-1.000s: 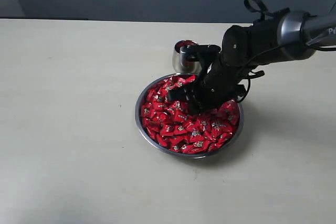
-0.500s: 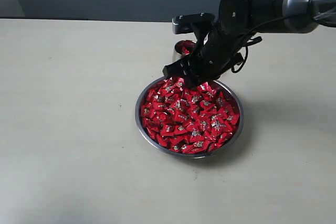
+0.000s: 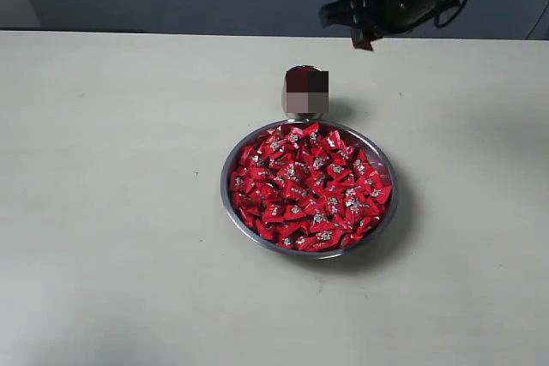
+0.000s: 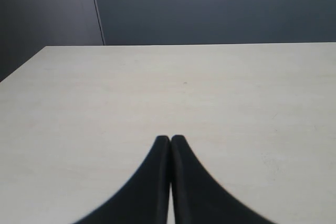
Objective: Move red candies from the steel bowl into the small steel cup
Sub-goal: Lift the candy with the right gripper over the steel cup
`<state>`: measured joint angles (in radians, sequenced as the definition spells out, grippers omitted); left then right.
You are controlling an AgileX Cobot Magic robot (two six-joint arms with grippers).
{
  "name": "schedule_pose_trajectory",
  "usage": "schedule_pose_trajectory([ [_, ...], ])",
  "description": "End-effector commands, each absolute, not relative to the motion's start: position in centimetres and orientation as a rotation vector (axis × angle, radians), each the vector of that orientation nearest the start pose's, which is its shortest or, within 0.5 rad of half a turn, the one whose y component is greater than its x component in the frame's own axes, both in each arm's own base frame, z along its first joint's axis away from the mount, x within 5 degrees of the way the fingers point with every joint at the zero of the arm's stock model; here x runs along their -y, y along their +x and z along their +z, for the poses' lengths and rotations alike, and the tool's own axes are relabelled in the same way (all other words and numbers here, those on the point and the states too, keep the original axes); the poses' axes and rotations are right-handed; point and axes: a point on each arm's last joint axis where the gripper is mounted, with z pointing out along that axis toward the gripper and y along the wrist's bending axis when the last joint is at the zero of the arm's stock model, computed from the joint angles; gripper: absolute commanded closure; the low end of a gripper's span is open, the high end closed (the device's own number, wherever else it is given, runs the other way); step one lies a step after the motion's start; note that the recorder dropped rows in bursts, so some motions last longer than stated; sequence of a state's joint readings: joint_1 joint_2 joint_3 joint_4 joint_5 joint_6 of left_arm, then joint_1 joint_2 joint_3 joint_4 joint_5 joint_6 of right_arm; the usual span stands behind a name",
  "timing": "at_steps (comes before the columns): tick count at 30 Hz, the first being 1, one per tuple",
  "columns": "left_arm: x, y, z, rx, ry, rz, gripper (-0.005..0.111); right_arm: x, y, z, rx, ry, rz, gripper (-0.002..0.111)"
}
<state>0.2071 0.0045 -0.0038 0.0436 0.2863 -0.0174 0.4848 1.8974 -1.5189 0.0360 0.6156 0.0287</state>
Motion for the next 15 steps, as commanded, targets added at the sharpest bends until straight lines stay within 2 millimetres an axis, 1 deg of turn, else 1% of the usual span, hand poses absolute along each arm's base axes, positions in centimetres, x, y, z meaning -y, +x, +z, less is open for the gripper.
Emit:
schedule_pose_trajectory([
  [1, -1.2, 5.3, 18.7, -1.763, -0.173, 0.178, 0.106, -21.0, 39.8, 25.6, -2.420, -0.598, 0.249, 0.109],
  [5, -1.2, 5.3, 18.7, -1.763, -0.173, 0.178, 0.106, -22.5, 41.4, 24.4, -2.454, -0.613, 0.329, 0.109],
  [9, -1.2, 5.3, 18.7, -1.763, -0.173, 0.178, 0.106, -23.3, 42.5, 23.1, -2.474, -0.630, 0.360, 0.109],
  [15, -1.2, 5.3, 18.7, -1.763, -0.173, 0.178, 0.106, -23.8, 43.2, 22.1, -2.483, -0.654, 0.370, 0.109],
])
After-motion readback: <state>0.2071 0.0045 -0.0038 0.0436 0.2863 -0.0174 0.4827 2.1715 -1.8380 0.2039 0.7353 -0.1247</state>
